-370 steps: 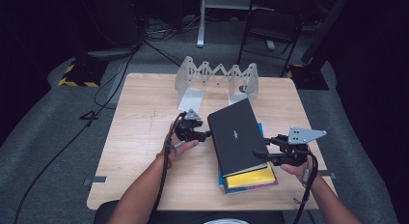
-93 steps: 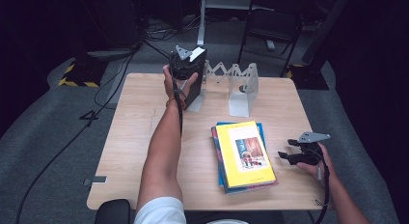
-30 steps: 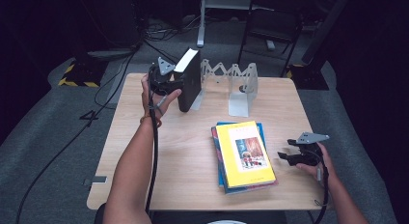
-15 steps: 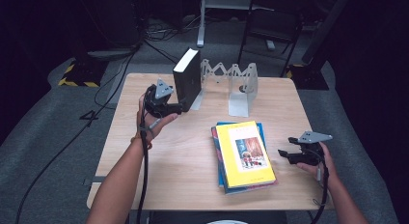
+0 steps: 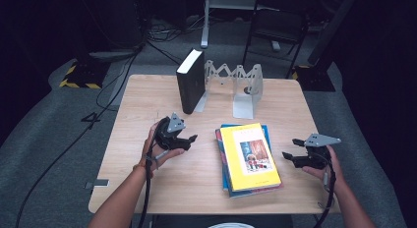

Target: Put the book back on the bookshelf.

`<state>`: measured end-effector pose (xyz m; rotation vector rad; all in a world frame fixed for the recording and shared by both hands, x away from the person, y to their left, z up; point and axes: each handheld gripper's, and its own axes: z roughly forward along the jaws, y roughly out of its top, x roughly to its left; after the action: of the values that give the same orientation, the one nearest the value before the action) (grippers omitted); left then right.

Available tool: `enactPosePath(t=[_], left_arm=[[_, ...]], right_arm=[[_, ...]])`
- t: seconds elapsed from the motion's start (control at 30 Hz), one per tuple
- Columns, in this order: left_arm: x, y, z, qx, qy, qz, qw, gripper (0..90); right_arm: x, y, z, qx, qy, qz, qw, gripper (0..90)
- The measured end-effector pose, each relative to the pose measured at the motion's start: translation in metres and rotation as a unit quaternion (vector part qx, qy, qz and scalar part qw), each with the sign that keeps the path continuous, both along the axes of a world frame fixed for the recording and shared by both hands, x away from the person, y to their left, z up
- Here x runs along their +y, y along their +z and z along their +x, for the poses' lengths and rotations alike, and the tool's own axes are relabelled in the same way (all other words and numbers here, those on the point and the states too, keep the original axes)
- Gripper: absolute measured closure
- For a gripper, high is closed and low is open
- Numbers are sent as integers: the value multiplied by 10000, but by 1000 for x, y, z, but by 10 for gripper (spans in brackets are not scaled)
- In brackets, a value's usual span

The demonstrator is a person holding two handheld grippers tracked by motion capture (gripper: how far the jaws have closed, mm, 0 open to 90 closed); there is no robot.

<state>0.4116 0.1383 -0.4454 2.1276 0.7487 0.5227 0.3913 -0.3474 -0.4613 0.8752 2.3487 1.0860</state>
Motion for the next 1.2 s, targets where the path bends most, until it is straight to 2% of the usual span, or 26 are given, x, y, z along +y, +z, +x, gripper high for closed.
enactPosePath(t=[0.2,0.37,0.5,0.6,0.8,0.83,0.93,1.0,1.1,1.2], left_arm=[[-7,-23,-17,322,-302,277,9986,246],[-12,-35,-28,550,-514,365,9965,244],[-15,-41,-35,645,-649,395,9950,239],[-19,-47,-40,745,-753,463,9933,232],[-23,-53,-42,755,-734,564,9928,236],[-24,-55,-41,806,-737,470,9929,237],[-24,-56,-41,825,-725,409,9931,234],[-23,-58,-38,976,-772,273,9919,226],[-26,-58,-33,1005,-774,310,9914,170],[-28,-59,-31,1032,-826,296,9908,156]], right_arm=[[9,10,-8,-135,208,127,9996,288],[16,14,-13,-177,333,134,9992,285],[21,18,-17,-195,417,248,9986,285],[31,24,-23,-149,606,305,9976,285],[50,26,-34,-89,1017,309,9943,285],[53,25,-35,-66,1058,288,9940,285],[57,23,-35,-33,1116,237,9935,285],[61,20,-35,109,1170,232,9928,272],[64,15,-34,287,1233,314,9915,258],[64,14,-33,387,1208,338,9914,234]])
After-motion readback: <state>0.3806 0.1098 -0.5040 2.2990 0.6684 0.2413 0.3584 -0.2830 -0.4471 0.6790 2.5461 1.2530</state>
